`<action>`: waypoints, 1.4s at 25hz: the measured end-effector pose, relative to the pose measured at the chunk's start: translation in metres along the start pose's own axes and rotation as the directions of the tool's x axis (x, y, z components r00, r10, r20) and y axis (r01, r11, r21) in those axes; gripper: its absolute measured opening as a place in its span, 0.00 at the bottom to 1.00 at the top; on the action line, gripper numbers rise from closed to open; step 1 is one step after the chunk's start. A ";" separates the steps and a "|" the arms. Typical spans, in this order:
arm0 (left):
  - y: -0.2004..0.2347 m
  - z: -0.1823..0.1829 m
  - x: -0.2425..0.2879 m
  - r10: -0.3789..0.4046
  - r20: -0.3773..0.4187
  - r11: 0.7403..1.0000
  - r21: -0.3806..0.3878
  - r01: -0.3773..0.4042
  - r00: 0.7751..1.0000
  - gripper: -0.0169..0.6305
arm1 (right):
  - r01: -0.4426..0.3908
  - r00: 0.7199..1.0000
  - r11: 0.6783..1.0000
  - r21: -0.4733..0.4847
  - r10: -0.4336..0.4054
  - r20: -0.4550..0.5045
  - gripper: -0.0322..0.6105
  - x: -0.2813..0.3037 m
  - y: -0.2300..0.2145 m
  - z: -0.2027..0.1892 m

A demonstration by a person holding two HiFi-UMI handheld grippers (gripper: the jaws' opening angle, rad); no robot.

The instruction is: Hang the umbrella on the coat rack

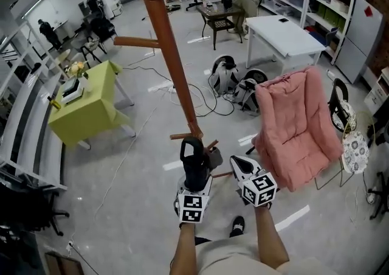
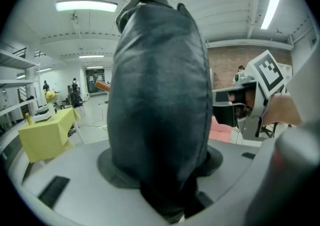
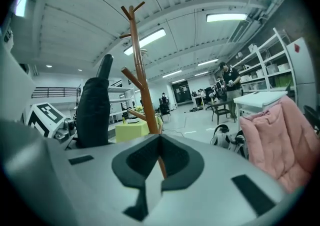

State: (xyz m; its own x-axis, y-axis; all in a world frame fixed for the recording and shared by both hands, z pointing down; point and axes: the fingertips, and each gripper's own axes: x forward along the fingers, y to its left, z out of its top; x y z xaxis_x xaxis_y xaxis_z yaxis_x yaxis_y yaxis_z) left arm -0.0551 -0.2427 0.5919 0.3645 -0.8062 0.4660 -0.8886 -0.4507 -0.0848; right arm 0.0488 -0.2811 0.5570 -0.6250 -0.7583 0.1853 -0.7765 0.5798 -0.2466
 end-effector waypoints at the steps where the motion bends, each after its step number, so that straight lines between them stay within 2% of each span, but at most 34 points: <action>1: -0.004 -0.002 0.001 0.017 -0.007 1.000 -0.009 -0.017 1.000 0.40 | -0.010 1.000 1.000 -0.002 0.010 -0.001 0.05 -0.001 -0.003 0.000; 9: -0.013 -0.005 -0.001 0.102 -0.063 0.992 -0.071 -0.106 0.993 0.41 | -0.084 0.996 0.996 -0.020 0.083 -0.026 0.05 -0.014 0.001 -0.001; 16: -0.008 0.002 0.010 0.140 -0.056 0.989 -0.043 -0.143 0.989 0.41 | -0.122 0.993 0.992 -0.032 0.121 -0.015 0.05 -0.019 -0.008 -0.002; 25: -0.002 0.004 0.020 0.136 -0.086 0.990 -0.017 -0.138 0.987 0.41 | -0.148 0.989 0.988 -0.046 0.147 -0.019 0.05 -0.014 -0.009 0.002; 35: 0.003 -0.003 0.033 0.125 -0.094 0.991 -0.037 -0.129 0.988 0.41 | -0.179 0.983 0.982 -0.054 0.177 -0.041 0.05 -0.007 -0.009 0.000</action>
State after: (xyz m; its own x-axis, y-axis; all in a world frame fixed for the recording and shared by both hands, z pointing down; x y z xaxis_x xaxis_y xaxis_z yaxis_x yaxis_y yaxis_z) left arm -0.0467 -0.2691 0.6099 0.2229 -0.8163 0.5328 -0.9378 -0.3287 -0.1113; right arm 0.0602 -0.2809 0.5584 -0.7553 -0.6309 0.1773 -0.6552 0.7213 -0.2244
